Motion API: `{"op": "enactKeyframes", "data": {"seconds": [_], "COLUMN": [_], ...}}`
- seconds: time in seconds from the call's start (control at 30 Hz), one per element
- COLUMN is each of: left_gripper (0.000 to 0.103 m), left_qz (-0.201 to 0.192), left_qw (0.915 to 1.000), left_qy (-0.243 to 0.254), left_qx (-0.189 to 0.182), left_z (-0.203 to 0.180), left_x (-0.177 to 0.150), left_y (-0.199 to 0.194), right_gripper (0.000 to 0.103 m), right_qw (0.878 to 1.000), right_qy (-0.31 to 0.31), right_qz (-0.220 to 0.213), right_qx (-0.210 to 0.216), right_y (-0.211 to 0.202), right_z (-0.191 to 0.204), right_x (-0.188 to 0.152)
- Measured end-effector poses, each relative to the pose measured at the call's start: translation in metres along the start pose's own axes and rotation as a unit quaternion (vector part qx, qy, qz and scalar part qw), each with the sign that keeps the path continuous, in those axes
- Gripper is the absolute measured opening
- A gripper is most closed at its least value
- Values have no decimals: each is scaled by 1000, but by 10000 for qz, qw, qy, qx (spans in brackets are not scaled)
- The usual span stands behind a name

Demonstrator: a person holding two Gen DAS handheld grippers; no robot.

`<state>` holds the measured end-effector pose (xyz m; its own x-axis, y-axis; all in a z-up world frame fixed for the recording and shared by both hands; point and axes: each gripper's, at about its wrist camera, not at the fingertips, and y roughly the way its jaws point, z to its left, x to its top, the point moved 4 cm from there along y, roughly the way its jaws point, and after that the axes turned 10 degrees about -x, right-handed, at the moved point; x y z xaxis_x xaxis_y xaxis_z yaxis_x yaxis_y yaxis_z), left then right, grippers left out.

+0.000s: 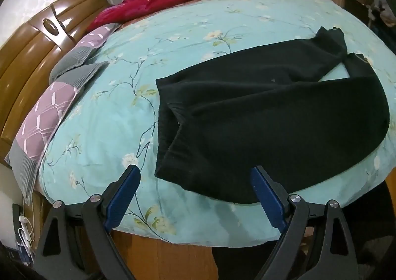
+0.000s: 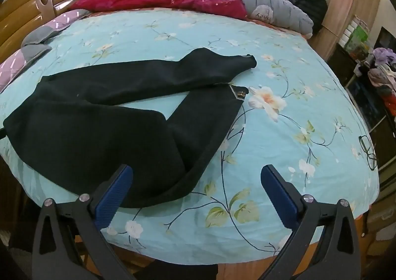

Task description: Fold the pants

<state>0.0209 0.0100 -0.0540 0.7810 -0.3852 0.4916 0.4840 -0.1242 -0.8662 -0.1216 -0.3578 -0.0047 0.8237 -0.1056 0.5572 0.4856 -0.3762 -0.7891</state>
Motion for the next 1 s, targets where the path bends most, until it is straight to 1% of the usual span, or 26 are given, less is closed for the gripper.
{"op": "enactKeyframes", "data": {"seconds": [0.13,0.53,1.0], "left_gripper": [92,92,92], "left_qz": [7,42,-72], "left_qw": [10000,10000,9999], "left_qy": [68,52,125], "left_qx": [-1,-56,-76], "left_z": [-2,-6,-20], "left_x": [0,-3,-8], "left_y": [-2,-4,-14], "right_gripper": [103,103,103], "right_qw": [10000,10000,10000], "right_qy": [-75,-51,61], "right_qz": [-12,-24,-19], "right_qx": [-16,-9,-17], "right_y": [-2,-6,-17], "right_z": [0,-4,-16], "right_x": [1,-2,-10]}}
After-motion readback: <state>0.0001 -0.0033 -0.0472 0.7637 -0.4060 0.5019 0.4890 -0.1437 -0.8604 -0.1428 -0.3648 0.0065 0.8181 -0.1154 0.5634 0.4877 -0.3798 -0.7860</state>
